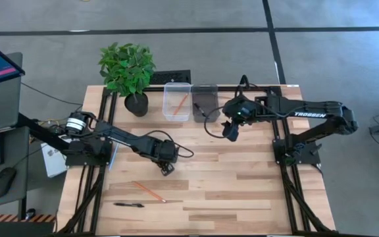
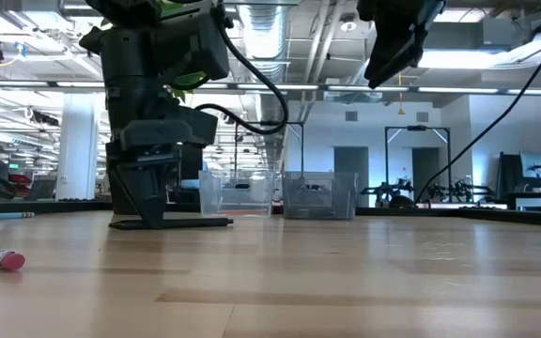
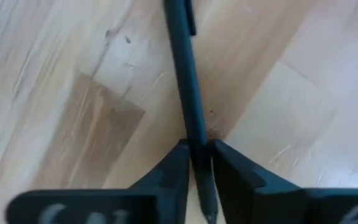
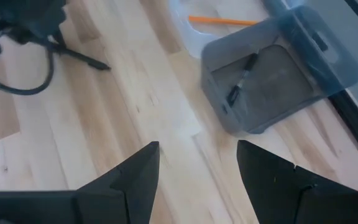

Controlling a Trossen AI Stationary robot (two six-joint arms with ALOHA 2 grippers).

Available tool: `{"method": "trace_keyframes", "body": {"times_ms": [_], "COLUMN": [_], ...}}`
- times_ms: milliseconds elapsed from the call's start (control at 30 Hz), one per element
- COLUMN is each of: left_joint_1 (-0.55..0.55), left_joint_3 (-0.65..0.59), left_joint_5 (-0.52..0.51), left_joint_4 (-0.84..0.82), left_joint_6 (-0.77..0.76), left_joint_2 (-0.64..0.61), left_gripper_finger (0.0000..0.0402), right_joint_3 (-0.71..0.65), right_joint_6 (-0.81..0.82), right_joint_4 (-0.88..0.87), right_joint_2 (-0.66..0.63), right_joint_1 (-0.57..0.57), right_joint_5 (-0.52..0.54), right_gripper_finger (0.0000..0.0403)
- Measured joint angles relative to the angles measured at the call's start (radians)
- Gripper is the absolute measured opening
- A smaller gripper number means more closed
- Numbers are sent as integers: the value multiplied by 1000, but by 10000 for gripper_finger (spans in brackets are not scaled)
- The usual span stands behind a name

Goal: Sort pens & pencils
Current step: Put the top black pen into the black bin

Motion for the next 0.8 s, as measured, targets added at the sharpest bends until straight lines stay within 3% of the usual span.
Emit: {"method": "trace_keyframes", "body": {"times_ms": [167, 400, 800], "left_joint_1": [-1, -2, -13], "left_joint_3": [0, -2, -3], "left_joint_5": [10, 11, -29], "left_joint_4": [-4, 5, 27], "left_joint_6": [95, 286, 458], "left_joint_2": [0, 1, 1], "left_gripper_finger": [12, 32, 12], "right_joint_3": [1, 2, 1], "right_joint_6": [-36, -62, -134], "right_joint_4": [3, 51, 327], "right_joint_2": [35, 212, 527], "right_joint_1": [68, 181, 302], "right_joint_5": [-78, -92, -33], "right_gripper_finger": [240, 240, 240]}}
